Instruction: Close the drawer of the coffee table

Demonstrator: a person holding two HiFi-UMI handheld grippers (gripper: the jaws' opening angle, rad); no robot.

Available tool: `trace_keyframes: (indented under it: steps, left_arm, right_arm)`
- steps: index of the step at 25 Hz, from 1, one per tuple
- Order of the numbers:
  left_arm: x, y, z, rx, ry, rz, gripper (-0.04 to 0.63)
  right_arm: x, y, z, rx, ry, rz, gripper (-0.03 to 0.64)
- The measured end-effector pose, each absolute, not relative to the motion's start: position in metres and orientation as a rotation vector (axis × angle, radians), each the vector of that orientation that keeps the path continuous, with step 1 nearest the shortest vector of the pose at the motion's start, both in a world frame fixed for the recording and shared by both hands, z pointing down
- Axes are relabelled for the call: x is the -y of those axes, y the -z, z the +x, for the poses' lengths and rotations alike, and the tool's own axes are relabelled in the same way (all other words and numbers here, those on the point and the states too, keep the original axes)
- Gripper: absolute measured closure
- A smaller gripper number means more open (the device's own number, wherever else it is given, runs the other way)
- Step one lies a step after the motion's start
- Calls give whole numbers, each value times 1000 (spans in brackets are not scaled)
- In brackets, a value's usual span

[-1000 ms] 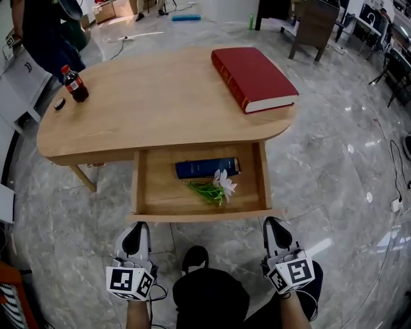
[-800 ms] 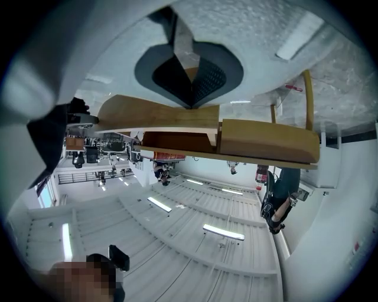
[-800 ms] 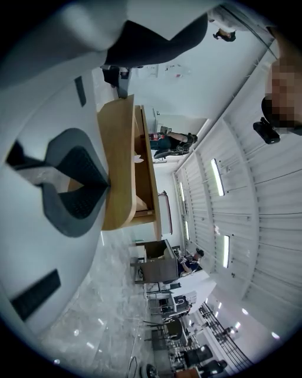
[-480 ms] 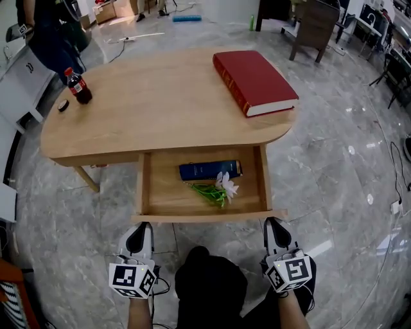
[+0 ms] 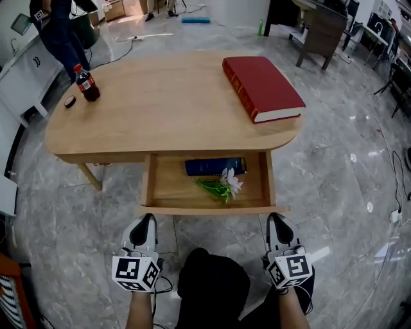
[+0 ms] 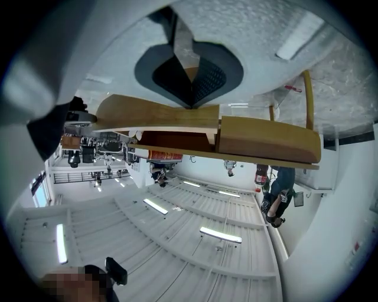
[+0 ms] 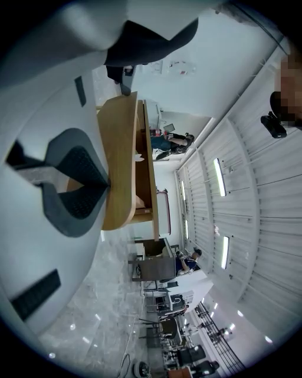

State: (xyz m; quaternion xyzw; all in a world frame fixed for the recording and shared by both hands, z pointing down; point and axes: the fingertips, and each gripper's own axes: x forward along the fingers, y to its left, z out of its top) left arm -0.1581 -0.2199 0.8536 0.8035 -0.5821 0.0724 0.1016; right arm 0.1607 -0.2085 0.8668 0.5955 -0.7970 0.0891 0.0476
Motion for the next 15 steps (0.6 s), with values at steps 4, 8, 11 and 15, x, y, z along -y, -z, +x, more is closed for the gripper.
trace_keyframes:
  steps: [4, 8, 11, 15]
  left_arm:
    - [224, -852, -158, 1739, -178, 2373, 586]
    - [231, -852, -158, 1753, -167, 2373, 586]
    - [240, -850, -157, 1743, -175, 2382, 586]
    - [254, -843, -157, 1747, -156, 2392, 586]
  right_arm:
    - [213, -865, 161, 2415, -255, 1843, 601]
    - [221, -865, 161, 2367, -236, 1940, 601]
    - [229, -862, 163, 2318, -227, 2008, 601]
    - [244, -854, 162, 2295, -192, 2040, 601]
